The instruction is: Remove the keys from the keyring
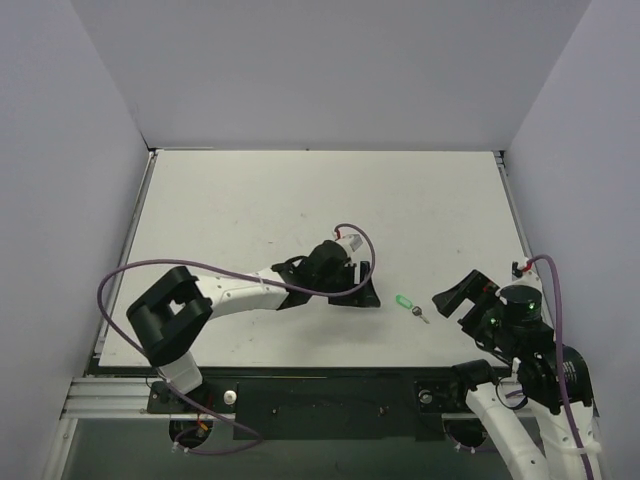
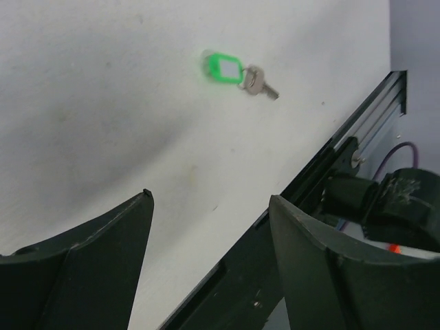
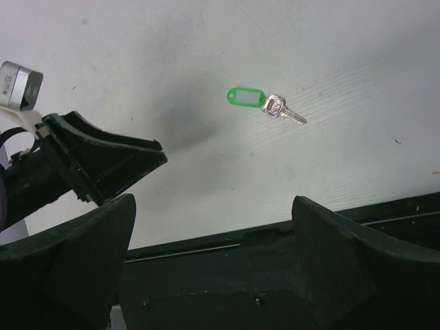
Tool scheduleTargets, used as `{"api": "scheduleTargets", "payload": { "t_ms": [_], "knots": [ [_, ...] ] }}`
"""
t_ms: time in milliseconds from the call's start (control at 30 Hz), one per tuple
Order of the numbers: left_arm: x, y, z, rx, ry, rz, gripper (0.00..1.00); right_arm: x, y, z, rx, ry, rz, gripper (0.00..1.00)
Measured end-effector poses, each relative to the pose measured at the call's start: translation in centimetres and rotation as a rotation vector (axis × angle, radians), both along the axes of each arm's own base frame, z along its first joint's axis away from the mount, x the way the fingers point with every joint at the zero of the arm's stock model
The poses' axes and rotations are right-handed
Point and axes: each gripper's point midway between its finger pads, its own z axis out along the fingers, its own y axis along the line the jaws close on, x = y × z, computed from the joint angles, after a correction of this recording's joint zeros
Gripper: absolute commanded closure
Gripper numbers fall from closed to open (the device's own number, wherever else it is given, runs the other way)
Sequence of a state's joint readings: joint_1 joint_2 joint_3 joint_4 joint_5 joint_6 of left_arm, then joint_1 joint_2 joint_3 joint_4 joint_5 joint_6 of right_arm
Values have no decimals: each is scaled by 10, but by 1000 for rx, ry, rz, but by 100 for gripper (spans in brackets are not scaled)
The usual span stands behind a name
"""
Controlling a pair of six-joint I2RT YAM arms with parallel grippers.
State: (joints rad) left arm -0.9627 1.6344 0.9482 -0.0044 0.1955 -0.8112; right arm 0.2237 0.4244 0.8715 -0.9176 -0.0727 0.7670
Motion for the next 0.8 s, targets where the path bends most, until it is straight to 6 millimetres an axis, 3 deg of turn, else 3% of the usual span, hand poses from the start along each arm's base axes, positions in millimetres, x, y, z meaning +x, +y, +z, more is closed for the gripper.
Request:
{"api": "scheduleTargets", "payload": {
  "t_ms": [133,333,800],
  "knots": [
    [8,-38,-3,-66,40,18,26,-5,2,1,24,0,0,9],
    [13,-72,-17,-88,96,39,32,-11,3,0,39,2,-2,9],
    [17,-94,-50,-64,159,65,41,-15,4,2,57,5,-4,10]
  ]
}}
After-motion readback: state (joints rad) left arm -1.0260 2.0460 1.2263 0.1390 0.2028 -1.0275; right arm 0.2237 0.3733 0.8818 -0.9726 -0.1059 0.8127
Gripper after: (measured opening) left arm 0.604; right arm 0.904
